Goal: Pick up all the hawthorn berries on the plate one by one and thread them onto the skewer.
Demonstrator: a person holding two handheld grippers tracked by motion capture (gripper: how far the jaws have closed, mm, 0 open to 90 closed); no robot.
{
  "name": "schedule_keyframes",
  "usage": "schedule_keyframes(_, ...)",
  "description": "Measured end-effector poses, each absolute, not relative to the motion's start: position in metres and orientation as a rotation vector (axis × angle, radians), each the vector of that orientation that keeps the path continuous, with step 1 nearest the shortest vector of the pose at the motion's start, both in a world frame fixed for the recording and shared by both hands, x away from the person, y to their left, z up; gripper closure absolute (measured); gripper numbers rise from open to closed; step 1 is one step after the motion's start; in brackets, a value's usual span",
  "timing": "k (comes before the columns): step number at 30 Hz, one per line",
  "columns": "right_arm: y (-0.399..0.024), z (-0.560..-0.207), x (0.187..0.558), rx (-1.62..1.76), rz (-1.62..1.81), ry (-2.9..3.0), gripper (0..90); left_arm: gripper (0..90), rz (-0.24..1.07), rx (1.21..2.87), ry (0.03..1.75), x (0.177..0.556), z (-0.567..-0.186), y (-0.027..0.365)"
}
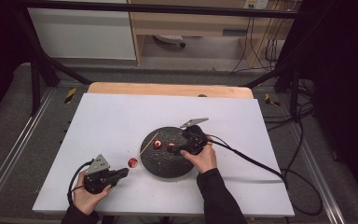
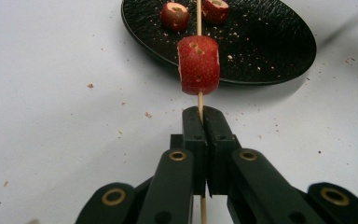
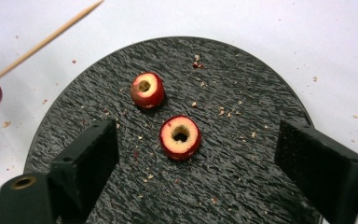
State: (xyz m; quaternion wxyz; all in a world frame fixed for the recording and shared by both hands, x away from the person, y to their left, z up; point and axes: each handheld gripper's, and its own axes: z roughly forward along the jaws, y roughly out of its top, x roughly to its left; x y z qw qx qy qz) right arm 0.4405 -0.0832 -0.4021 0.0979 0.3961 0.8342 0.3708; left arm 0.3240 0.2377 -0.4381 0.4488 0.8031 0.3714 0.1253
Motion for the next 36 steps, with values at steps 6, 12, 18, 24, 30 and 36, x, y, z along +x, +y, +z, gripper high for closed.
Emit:
schedule_keyframes(6, -0.074, -0.402, 0.45, 1.166, 1.02, 2.524, 24.9, 88.6, 0.306, 1.986, 0.921, 0.324, -0.438, 0.237)
schedule_keyframes(12, -0.062, -0.405, 0.458, 1.177, 0.952, 2.59, 33.3, 88.5, 0.302, 1.987, 0.918, 0.324, -0.438, 0.236)
schedule_keyframes(18, -0.057, -0.409, 0.466, 1.158, 0.898, 2.641, 39.9, 88.6, 0.297, 1.985, 0.922, 0.325, -0.439, 0.237)
schedule_keyframes(24, -0.056, -0.414, 0.469, 1.132, 0.877, 2.683, 46.8, 88.5, 0.297, 1.986, 0.921, 0.325, -0.439, 0.237)
schedule_keyframes(30, -0.056, -0.415, 0.471, 1.148, 0.886, 2.71, 52.8, 88.6, 0.296, 1.986, 0.922, 0.326, -0.438, 0.237)
schedule_keyframes(36, -0.055, -0.418, 0.472, 1.183, 0.878, 2.727, 57.9, 88.6, 0.296, 1.985, 0.923, 0.325, -0.439, 0.236)
